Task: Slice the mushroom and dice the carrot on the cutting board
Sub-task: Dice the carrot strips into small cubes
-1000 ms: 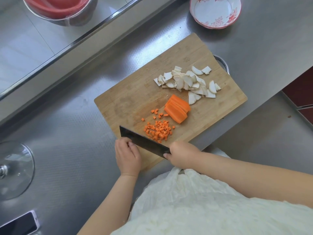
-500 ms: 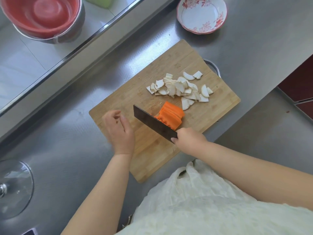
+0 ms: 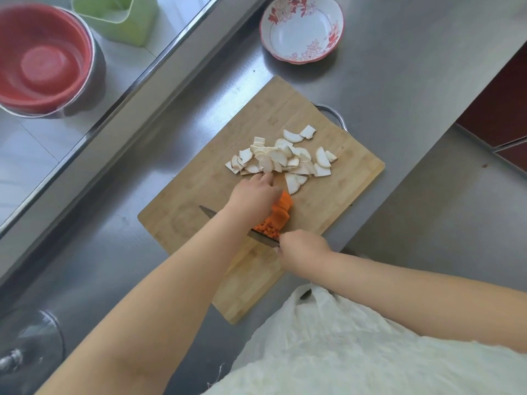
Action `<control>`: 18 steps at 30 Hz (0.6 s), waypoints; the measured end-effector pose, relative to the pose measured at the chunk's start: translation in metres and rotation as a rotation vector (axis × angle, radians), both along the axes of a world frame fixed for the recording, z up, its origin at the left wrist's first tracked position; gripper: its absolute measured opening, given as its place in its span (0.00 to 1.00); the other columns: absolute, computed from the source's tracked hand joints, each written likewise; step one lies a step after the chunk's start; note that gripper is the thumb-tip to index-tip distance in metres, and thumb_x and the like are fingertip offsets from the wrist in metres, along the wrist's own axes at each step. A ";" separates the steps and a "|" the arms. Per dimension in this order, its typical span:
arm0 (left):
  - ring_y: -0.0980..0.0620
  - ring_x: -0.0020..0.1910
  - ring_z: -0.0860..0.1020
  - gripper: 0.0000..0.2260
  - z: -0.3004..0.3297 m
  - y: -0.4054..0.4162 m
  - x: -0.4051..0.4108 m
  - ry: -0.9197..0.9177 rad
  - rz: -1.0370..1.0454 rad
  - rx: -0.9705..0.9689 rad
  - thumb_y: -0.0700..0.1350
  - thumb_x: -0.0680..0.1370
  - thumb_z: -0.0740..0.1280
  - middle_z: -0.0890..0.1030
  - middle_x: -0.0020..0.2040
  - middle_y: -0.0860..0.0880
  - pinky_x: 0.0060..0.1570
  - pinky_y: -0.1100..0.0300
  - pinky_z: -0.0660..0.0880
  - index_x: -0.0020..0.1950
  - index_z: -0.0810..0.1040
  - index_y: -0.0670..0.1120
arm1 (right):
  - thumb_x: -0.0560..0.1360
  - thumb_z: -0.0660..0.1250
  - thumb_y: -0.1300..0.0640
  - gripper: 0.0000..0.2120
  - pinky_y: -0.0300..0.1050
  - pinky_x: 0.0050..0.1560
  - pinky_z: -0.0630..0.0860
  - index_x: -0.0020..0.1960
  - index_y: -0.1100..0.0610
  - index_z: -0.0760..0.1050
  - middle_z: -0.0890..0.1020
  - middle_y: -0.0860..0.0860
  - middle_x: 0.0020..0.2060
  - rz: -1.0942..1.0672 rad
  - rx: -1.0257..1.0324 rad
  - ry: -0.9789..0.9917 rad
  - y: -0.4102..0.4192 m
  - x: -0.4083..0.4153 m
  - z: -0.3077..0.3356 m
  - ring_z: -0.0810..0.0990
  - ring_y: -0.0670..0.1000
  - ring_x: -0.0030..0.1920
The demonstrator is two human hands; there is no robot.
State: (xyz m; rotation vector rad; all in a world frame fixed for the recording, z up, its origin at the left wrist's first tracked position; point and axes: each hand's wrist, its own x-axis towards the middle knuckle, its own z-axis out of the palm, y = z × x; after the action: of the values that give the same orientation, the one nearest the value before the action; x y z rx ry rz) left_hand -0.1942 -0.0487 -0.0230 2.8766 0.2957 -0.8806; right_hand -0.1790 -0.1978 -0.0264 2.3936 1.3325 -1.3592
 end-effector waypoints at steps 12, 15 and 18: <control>0.49 0.57 0.69 0.13 0.001 -0.008 -0.006 0.012 -0.025 0.067 0.50 0.76 0.69 0.75 0.57 0.51 0.49 0.59 0.61 0.59 0.73 0.50 | 0.82 0.54 0.53 0.13 0.44 0.39 0.68 0.53 0.57 0.76 0.80 0.55 0.49 0.021 0.024 0.007 -0.002 0.004 -0.002 0.79 0.58 0.50; 0.50 0.57 0.69 0.11 0.004 -0.004 -0.011 -0.042 0.029 -0.015 0.52 0.78 0.66 0.77 0.55 0.53 0.47 0.61 0.58 0.60 0.76 0.53 | 0.82 0.54 0.54 0.13 0.44 0.39 0.68 0.54 0.58 0.75 0.80 0.55 0.50 0.026 0.013 0.026 -0.001 0.006 0.001 0.79 0.57 0.51; 0.48 0.53 0.72 0.07 0.013 -0.001 -0.022 -0.330 0.156 -0.078 0.49 0.78 0.67 0.78 0.50 0.52 0.46 0.60 0.58 0.53 0.80 0.51 | 0.81 0.55 0.51 0.14 0.45 0.42 0.70 0.55 0.57 0.74 0.79 0.54 0.51 -0.014 0.009 0.054 0.001 0.010 0.004 0.78 0.57 0.51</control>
State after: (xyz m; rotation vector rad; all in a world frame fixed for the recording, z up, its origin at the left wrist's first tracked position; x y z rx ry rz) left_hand -0.2165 -0.0500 -0.0103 2.8166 0.4305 -0.3743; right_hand -0.1692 -0.1969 -0.0226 2.3931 1.3393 -1.4343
